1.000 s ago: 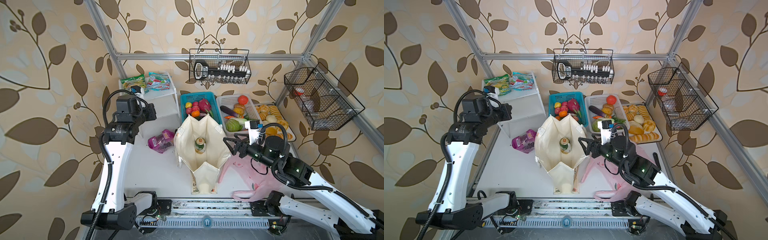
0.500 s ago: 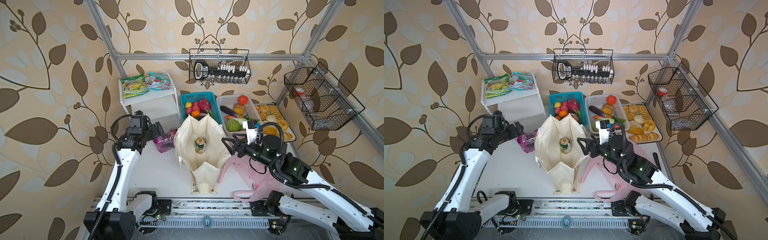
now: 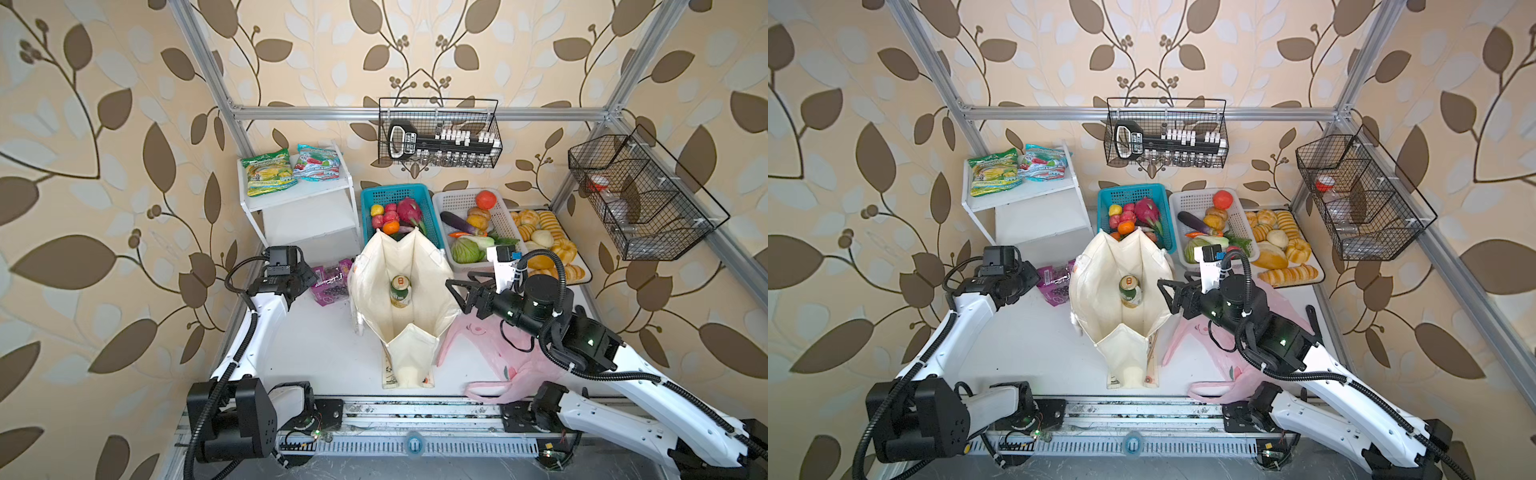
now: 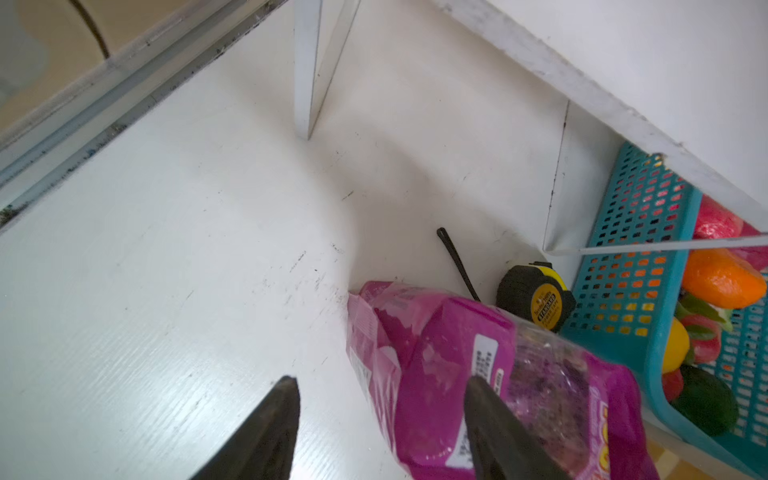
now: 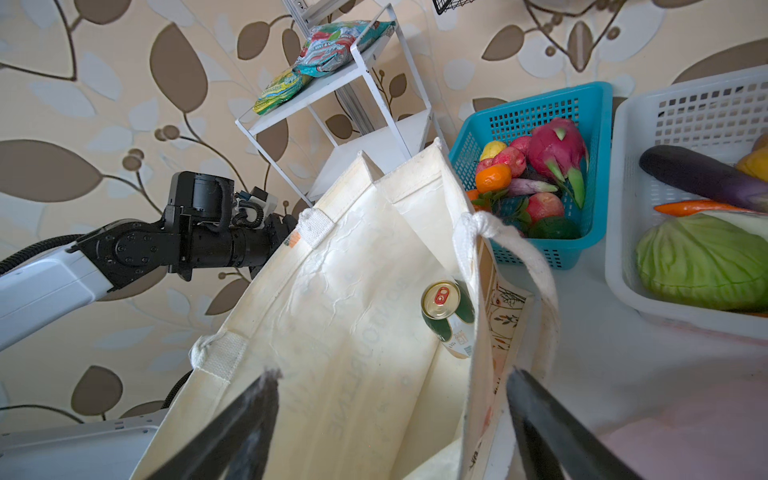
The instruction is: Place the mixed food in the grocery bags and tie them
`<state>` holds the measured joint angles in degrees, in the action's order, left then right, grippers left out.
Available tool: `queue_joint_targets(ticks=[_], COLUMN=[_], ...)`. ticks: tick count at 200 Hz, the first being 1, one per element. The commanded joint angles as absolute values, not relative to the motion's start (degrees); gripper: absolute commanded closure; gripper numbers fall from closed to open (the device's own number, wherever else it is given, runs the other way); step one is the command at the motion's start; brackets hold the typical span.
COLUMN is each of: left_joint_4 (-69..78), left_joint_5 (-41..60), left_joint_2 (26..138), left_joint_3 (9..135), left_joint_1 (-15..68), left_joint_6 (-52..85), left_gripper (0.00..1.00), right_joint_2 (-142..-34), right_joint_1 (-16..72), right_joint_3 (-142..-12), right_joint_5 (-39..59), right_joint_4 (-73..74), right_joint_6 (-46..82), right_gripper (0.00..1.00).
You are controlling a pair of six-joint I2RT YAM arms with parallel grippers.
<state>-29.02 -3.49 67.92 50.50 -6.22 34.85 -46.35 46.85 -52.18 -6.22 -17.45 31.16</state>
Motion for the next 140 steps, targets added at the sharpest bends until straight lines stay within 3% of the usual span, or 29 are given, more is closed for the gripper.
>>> queue_joint_targets(ticks=[1, 30, 83, 100, 106, 121, 140], left_joint_4=[-26.5, -26.7, -25.9, -25.6, -25.6, -26.2, -29.6], left_joint_5=[-2.8, -1.2, -1.6, -0.7, -0.4, 0.3, 0.8], left_joint_2=[69.0, 71.6, 72.9, 74.2, 74.4, 74.5, 72.5], left_joint_3=[49.9, 49.6, 48.1, 47.8, 47.9, 48.9, 52.9], left_joint_1=[-6.6, -6.5, -6.5, -6.5, -6.6, -6.6, -6.6], left_joint_6=[35.8, 36.0, 35.2, 34.8, 34.8, 33.6, 31.2], left_gripper=[0.41, 0.60, 0.67, 0.74, 0.77, 1.00, 1.00], right_joint_2=[-45.5, -45.4, -45.5, -45.8, -45.9, -46.0, -45.8], right_joint_1=[46.8, 46.8, 46.8, 46.8, 46.8, 46.8, 46.8], right_joint_3=[-51.2, -51.1, -50.9, -50.9, -50.9, -51.0, -51.1], right_joint_5=[-7.6, -8.0, -8.6, -8.6, -8.5, -8.3, -8.2], right_joint_4=[-18.1, -18.2, -18.3, -18.2, -18.1, -18.2, -18.5], right_joint_6=[32.1, 32.4, 32.8, 33.0, 33.0, 33.2, 33.2], right_gripper=[0.14, 0.14, 0.14, 0.14, 0.14, 0.14, 0.14])
